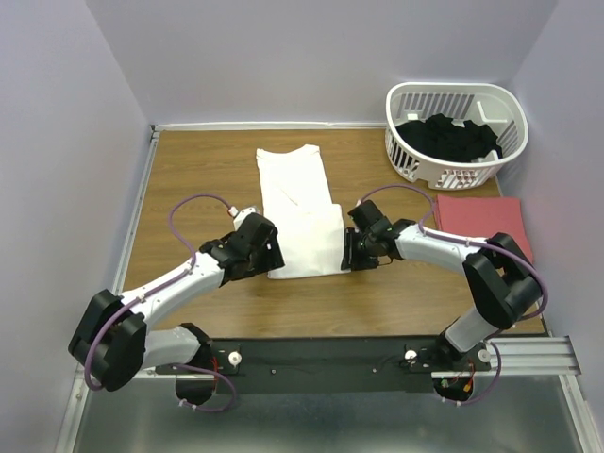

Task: Fold and stack the t-shirts
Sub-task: Fold the tshirt, then neatly place the folded tshirt to the corner

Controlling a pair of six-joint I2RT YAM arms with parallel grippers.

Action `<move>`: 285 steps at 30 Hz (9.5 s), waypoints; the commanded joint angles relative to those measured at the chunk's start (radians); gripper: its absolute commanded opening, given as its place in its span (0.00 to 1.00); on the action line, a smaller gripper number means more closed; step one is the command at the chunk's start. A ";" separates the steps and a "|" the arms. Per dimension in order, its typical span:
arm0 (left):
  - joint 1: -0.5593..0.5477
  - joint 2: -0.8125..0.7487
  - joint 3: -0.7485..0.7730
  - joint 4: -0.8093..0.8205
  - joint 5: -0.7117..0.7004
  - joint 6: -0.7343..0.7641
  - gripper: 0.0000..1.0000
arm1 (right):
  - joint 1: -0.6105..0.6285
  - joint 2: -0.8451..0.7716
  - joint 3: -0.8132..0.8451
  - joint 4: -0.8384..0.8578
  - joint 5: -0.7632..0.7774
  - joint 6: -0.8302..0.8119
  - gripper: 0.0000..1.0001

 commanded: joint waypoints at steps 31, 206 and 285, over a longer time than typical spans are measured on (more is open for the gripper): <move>-0.064 0.196 0.048 -0.026 -0.098 -0.004 0.48 | 0.128 0.154 0.007 -0.191 0.248 0.043 0.01; 0.217 0.128 -0.128 0.307 0.146 0.036 0.13 | -0.274 0.804 0.627 0.912 -0.562 0.333 0.56; -0.432 0.654 0.611 0.003 -0.326 0.191 0.00 | -0.351 0.296 0.025 0.720 -0.678 0.205 1.00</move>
